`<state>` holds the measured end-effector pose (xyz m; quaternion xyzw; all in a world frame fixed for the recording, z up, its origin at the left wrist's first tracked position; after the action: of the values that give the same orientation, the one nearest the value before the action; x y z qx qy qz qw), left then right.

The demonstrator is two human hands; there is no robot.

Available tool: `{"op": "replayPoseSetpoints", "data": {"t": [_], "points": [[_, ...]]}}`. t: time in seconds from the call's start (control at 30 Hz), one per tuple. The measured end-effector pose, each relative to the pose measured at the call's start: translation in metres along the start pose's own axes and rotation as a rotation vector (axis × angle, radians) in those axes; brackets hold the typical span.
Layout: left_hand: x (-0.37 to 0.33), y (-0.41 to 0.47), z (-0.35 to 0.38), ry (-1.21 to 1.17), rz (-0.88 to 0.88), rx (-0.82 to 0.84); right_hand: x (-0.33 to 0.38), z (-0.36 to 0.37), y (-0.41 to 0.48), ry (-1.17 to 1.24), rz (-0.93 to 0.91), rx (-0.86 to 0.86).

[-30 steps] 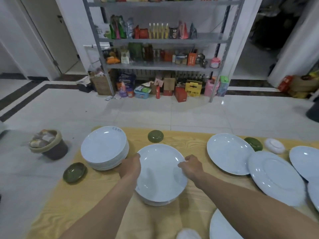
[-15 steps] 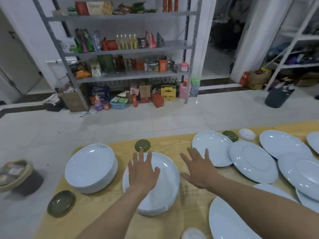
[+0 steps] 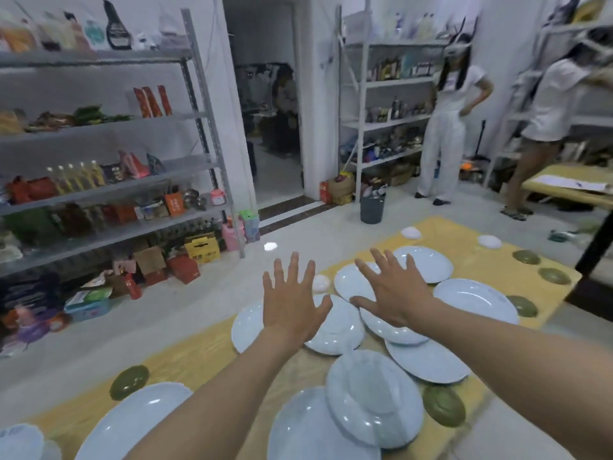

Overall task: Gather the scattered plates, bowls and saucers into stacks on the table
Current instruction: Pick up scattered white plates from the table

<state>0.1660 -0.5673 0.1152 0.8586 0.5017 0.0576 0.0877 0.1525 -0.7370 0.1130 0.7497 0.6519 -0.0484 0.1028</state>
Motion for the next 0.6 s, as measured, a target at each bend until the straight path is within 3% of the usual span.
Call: {"op": "replayPoseSetpoints", "data": {"t": [0.33,0.6], "points": [[-0.216,0.139,0.014,-0.049,0.107,-0.033,-0.237,0.04,0.023,-0.029,0.131,0.006],[-0.276,0.241,0.065,-0.038,0.138,0.014,-0.33,0.104,0.088,0.001,0.187,0.086]]}}
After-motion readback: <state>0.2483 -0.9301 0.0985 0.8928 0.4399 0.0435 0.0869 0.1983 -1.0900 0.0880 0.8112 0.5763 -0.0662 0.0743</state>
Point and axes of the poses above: each hand's wrist, its own y-axis towards the middle knuckle, its own z-axis out of the palm, x = y × z, the point moved 9 cm from there along y, towards the middle knuckle, and after that the axes turned 11 degrees about z, right-handed, at the moved point
